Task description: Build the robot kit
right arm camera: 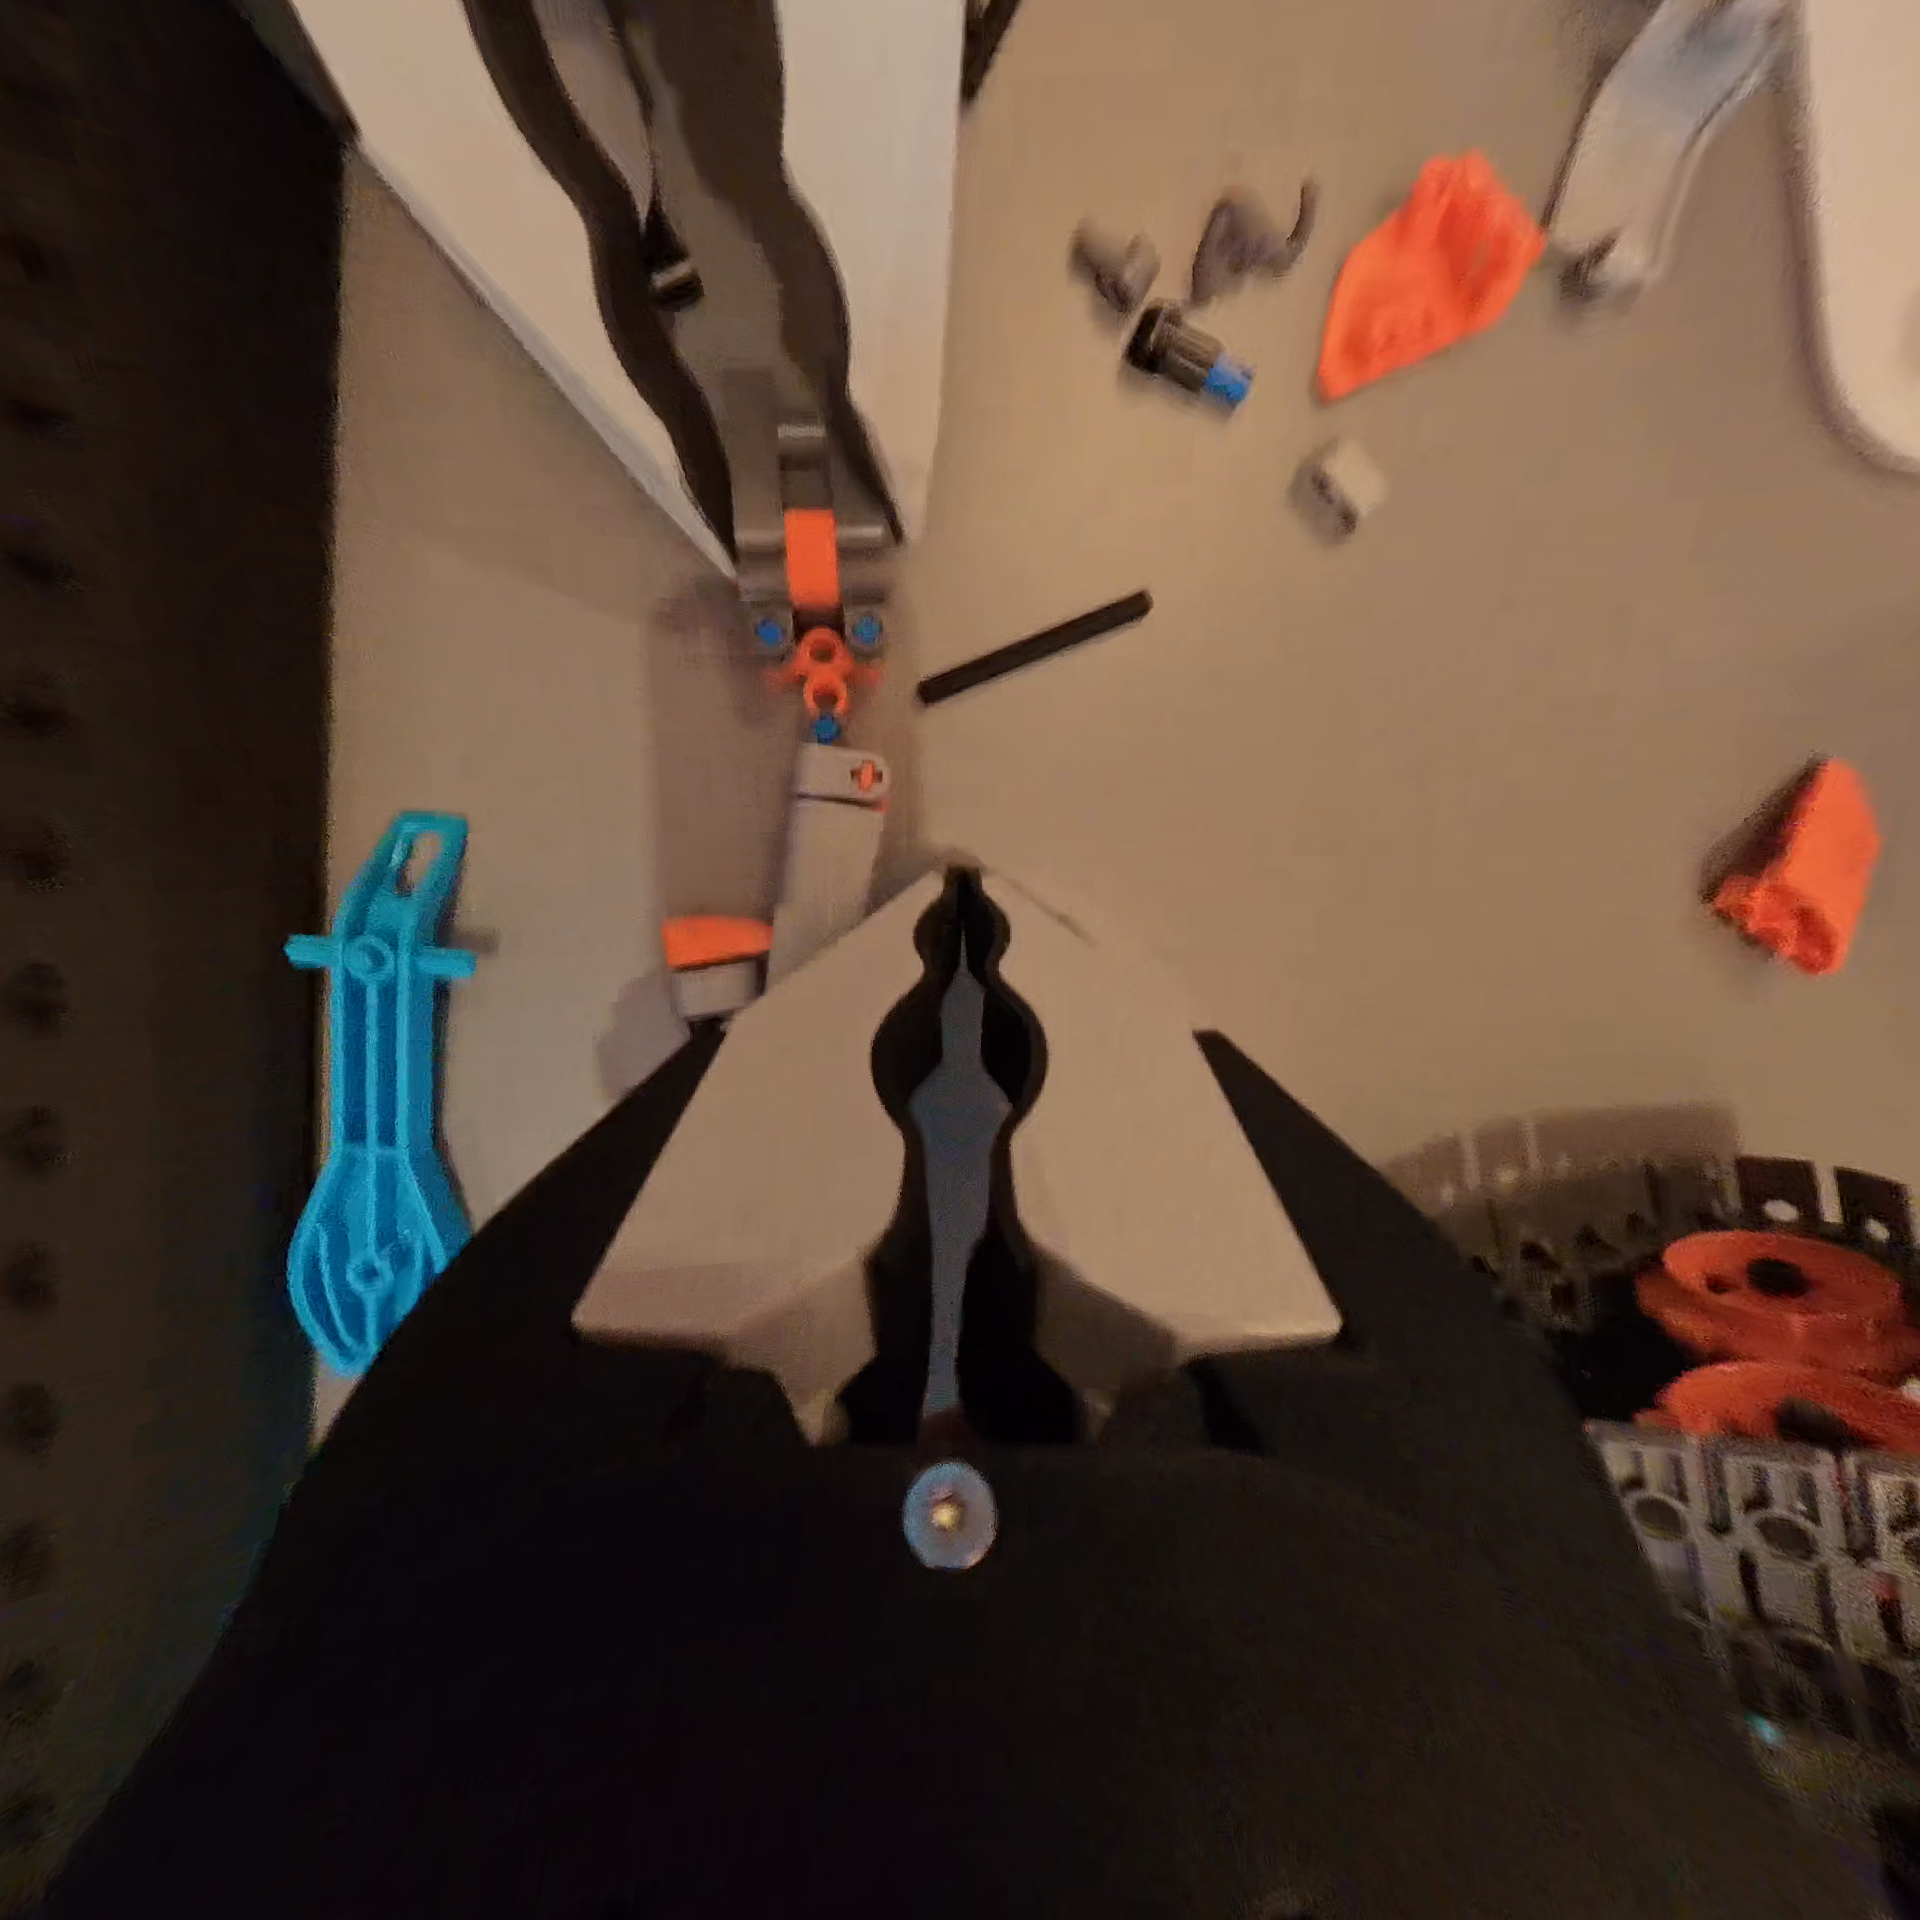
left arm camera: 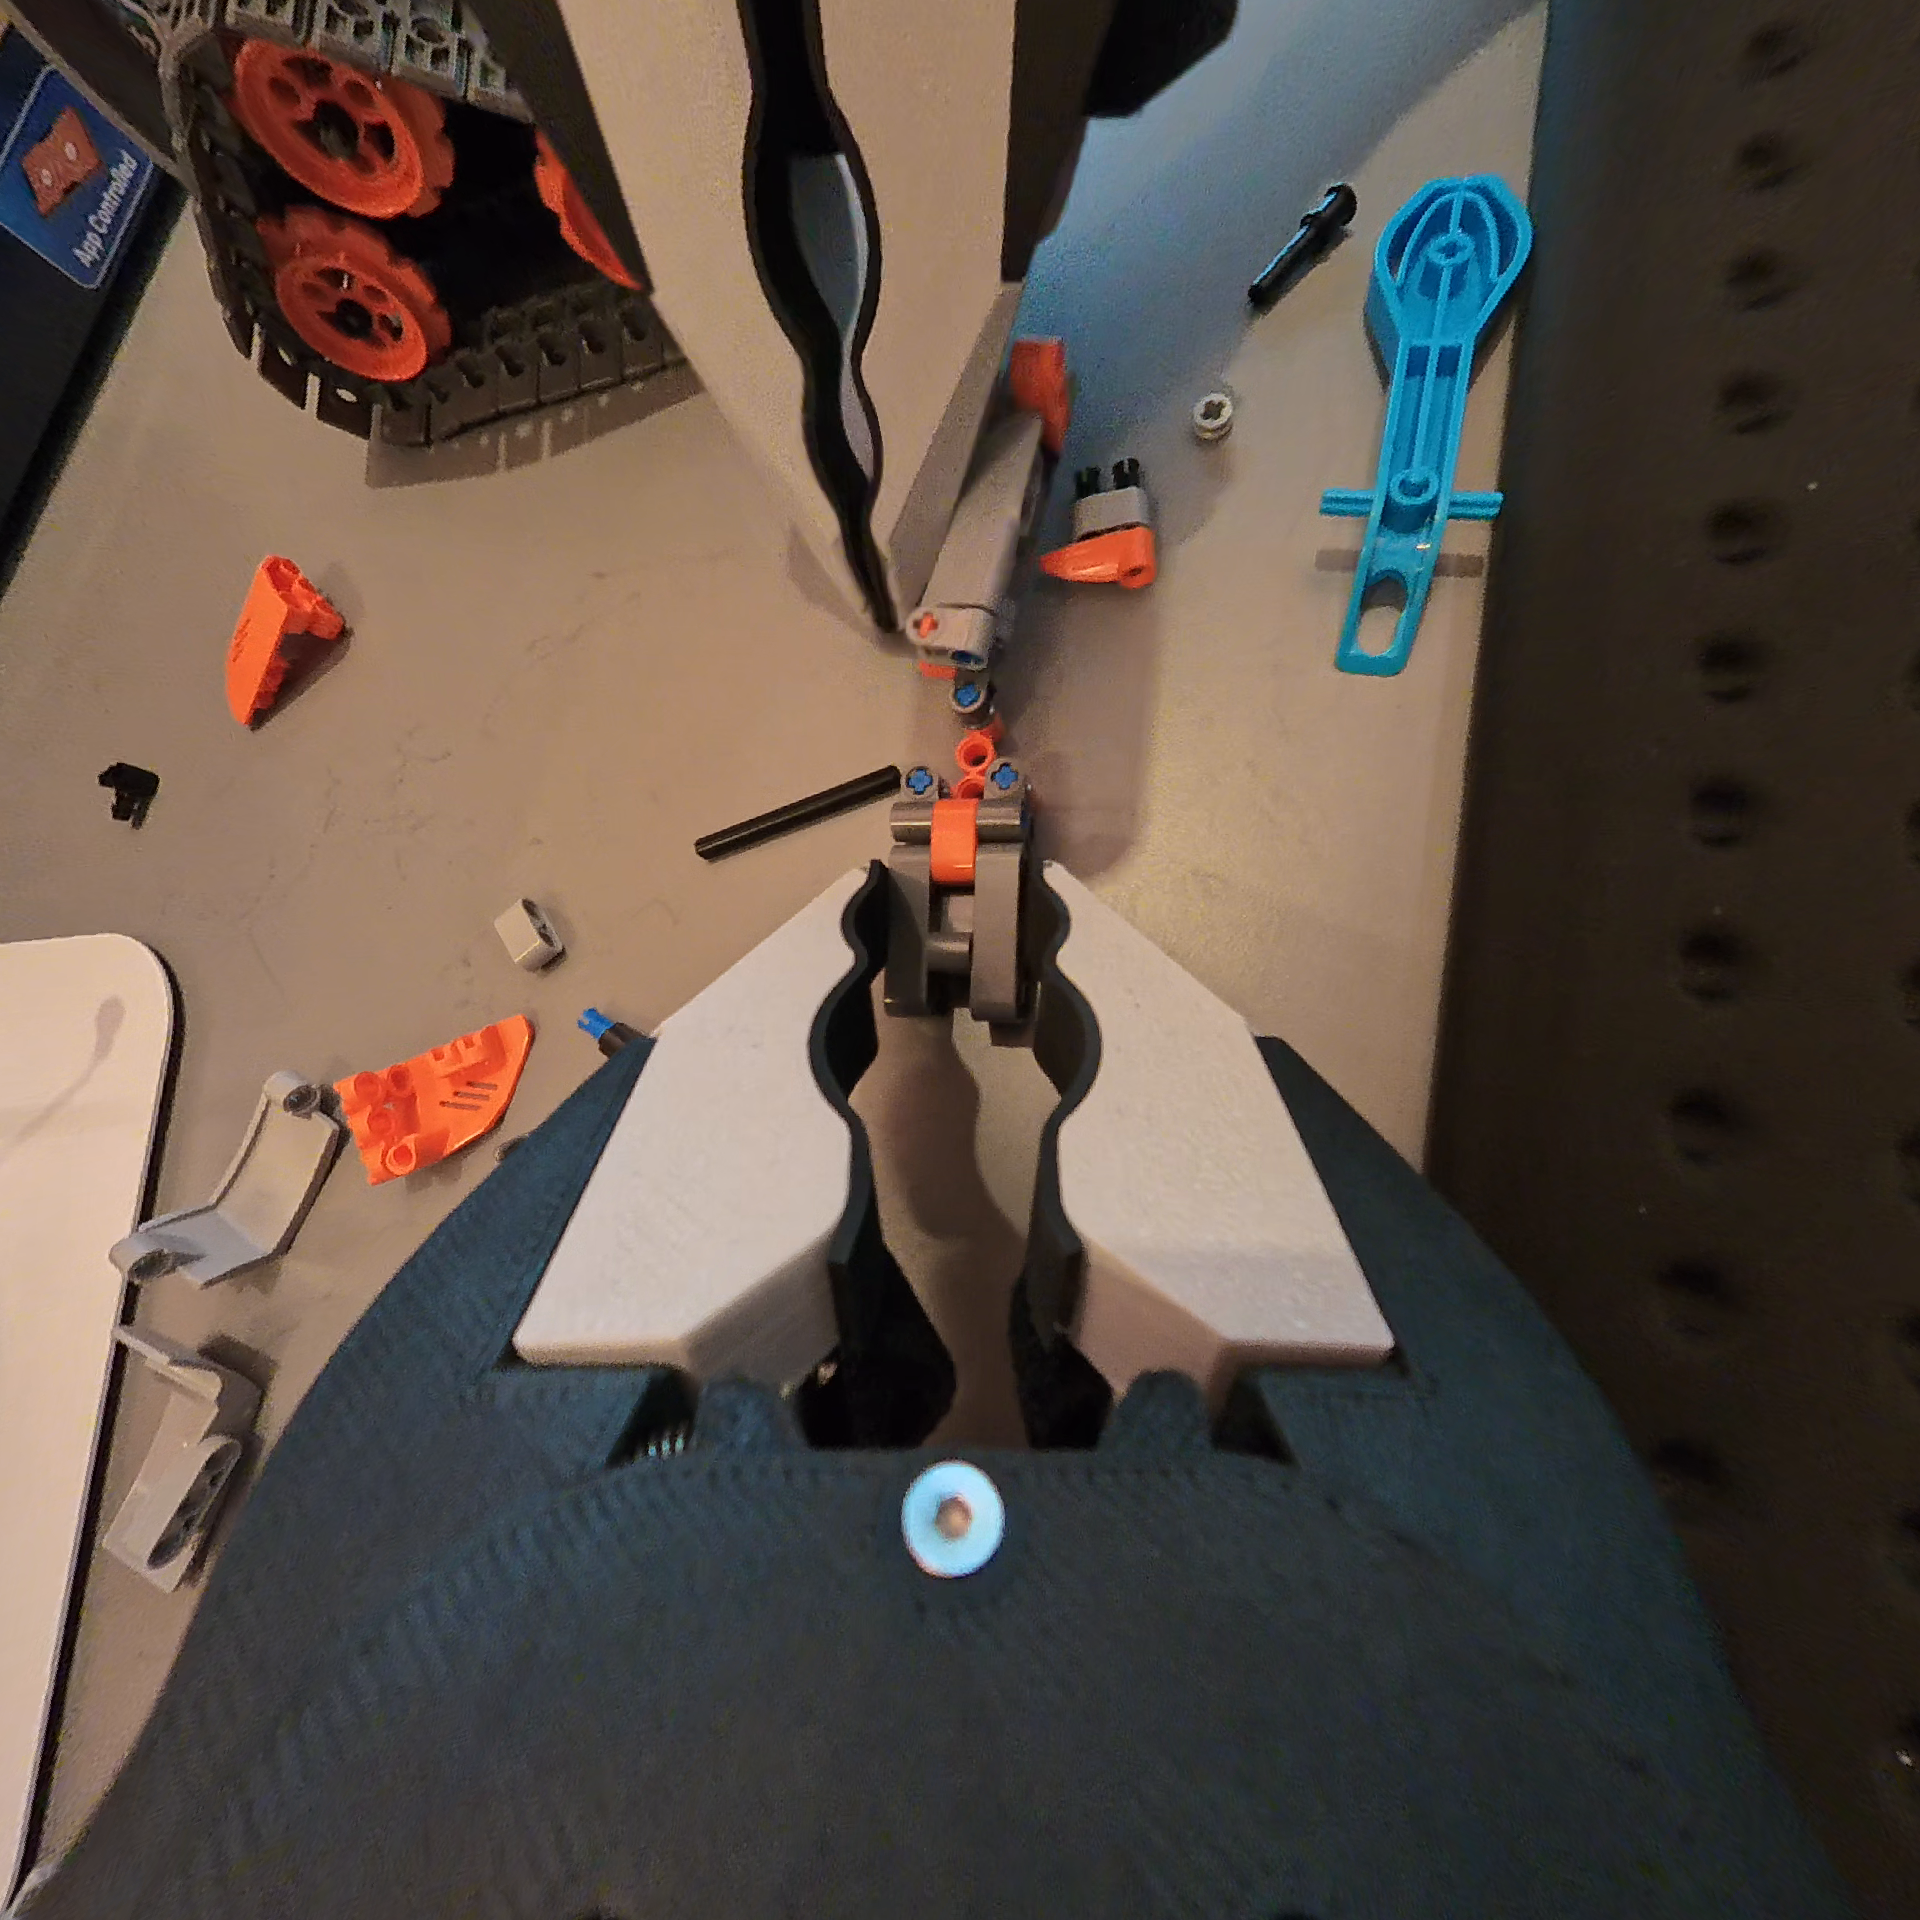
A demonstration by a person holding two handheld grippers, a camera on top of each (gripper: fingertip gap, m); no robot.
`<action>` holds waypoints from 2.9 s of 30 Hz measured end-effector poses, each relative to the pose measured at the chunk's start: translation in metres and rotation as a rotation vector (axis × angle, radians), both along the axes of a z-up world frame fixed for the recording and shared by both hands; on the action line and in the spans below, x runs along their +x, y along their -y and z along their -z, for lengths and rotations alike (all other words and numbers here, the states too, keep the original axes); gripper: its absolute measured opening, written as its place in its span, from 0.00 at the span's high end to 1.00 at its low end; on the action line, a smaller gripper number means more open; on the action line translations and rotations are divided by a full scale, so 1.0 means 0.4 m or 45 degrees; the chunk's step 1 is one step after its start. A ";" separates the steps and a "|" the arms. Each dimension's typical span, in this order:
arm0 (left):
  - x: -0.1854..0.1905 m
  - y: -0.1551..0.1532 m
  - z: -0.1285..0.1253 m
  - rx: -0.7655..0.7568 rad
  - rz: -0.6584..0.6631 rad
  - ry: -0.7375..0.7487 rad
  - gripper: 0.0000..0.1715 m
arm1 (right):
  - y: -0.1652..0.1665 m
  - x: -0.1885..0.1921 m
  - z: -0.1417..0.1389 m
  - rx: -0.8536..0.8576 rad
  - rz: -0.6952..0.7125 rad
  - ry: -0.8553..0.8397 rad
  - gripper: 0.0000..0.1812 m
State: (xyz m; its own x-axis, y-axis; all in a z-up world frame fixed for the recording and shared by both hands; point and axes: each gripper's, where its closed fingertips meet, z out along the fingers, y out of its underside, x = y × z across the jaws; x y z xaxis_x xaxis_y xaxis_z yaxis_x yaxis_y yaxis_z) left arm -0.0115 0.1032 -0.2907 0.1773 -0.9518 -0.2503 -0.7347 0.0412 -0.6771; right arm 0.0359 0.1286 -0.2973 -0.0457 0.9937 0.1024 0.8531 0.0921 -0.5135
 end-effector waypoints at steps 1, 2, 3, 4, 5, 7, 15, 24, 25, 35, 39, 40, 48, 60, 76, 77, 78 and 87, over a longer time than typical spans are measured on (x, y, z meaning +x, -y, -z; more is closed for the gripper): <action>0.000 0.000 0.000 -0.002 -0.008 0.004 0.86 | 0.001 0.001 -0.002 0.027 0.002 -0.001 1.00; 0.001 0.000 0.000 0.000 -0.009 0.006 0.86 | 0.001 0.006 -0.002 0.051 0.001 0.019 1.00; 0.000 0.000 0.000 -0.001 -0.009 0.004 0.86 | 0.003 0.007 -0.002 0.048 0.004 0.020 1.00; 0.001 0.000 -0.001 0.000 -0.009 0.005 0.86 | 0.000 0.006 -0.003 0.052 0.013 0.006 1.00; 0.002 -0.001 -0.001 0.002 -0.009 0.007 0.86 | -0.013 0.009 -0.008 0.084 0.037 -0.001 1.00; 0.001 -0.001 -0.002 -0.001 -0.012 0.010 0.86 | -0.033 0.023 -0.047 0.158 0.084 -0.032 0.92; 0.002 -0.001 -0.002 -0.019 0.004 0.010 0.86 | 0.057 0.028 -0.055 0.115 -0.079 -0.070 1.00; 0.003 -0.001 -0.002 -0.043 0.040 0.005 0.87 | 0.031 0.009 -0.051 0.215 -0.098 -0.058 1.00; 0.004 -0.002 -0.002 -0.043 0.037 0.007 0.87 | 0.027 0.008 -0.059 0.235 -0.088 -0.064 1.00; 0.004 0.010 -0.013 -0.055 0.045 0.030 0.77 | 0.115 0.057 -0.010 -0.014 -0.100 0.039 0.87; 0.006 0.014 -0.036 -0.006 0.035 0.061 0.77 | 0.118 0.048 -0.005 -0.044 -0.079 -0.004 0.94; 0.008 0.016 -0.044 0.002 0.034 0.076 0.77 | 0.117 0.044 -0.006 -0.026 -0.080 -0.022 0.94; 0.064 0.047 -0.136 -0.167 -0.104 0.419 0.83 | 0.083 -0.015 -0.150 0.494 -0.034 -0.395 0.94; 0.088 0.039 -0.231 -0.342 -0.165 0.817 0.97 | 0.097 -0.067 -0.253 1.125 -0.100 -0.499 0.94; 0.072 0.026 -0.170 0.239 0.068 0.022 0.97 | 0.103 -0.073 -0.225 0.411 -0.266 -0.404 0.98; 0.070 0.025 -0.164 0.241 0.078 -0.014 0.97 | 0.101 -0.073 -0.218 0.399 -0.271 -0.378 0.98; 0.067 0.018 -0.160 0.265 0.081 -0.045 0.97 | 0.098 -0.074 -0.213 0.385 -0.269 -0.362 0.99; 0.042 -0.004 -0.114 0.021 0.152 -0.107 0.98 | 0.067 -0.079 -0.162 0.007 -0.121 -0.405 0.99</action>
State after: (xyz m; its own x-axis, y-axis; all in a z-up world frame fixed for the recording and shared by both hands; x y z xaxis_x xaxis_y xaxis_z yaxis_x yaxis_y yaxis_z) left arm 0.0054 0.1049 -0.2449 0.0408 -0.9604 -0.2756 -0.7778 0.1426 -0.6121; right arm 0.0042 0.1019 -0.2327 -0.1030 0.9859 0.1321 0.6373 0.1674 -0.7522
